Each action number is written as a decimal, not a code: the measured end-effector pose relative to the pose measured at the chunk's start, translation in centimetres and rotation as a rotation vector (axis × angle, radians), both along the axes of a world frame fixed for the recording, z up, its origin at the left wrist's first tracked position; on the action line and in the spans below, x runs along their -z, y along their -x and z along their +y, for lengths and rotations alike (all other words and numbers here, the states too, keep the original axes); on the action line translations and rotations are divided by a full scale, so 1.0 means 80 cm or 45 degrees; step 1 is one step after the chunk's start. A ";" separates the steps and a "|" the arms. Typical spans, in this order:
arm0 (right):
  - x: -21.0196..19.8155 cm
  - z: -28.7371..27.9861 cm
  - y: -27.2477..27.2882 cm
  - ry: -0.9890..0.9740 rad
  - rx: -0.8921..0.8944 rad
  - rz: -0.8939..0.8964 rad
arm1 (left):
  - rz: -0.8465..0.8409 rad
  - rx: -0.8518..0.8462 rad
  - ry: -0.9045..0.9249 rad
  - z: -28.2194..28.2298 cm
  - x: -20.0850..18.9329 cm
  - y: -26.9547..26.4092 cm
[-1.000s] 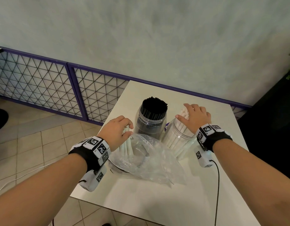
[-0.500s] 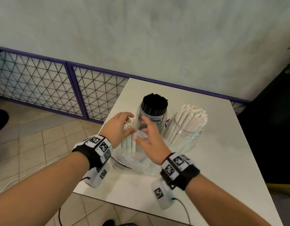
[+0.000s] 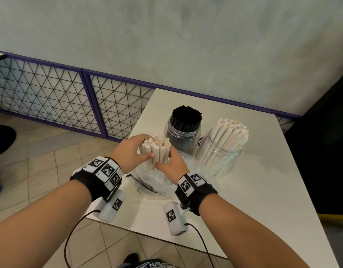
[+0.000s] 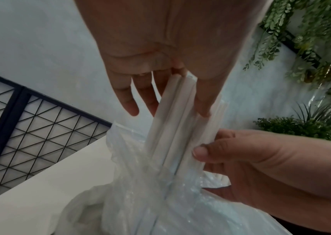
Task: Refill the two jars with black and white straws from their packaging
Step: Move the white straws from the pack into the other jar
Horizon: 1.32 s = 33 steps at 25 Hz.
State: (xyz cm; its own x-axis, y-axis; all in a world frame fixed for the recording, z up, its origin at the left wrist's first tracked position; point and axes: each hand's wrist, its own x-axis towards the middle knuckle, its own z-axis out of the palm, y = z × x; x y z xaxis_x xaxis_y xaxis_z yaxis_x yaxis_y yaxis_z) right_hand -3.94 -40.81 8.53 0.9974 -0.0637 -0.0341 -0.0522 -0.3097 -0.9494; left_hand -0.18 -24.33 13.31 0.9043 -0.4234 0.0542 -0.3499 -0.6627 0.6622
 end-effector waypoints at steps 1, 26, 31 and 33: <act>0.000 0.000 -0.002 0.023 0.015 -0.001 | 0.020 0.013 0.016 -0.003 -0.001 0.002; 0.006 -0.055 0.006 -0.142 0.265 0.015 | -0.094 -0.025 0.028 -0.038 0.022 -0.005; -0.077 -0.099 0.017 -0.410 0.297 -0.139 | -0.083 -0.010 -0.029 -0.043 0.019 -0.012; -0.121 -0.129 0.021 -0.487 0.350 -0.278 | -0.082 -0.008 -0.041 -0.042 0.018 -0.012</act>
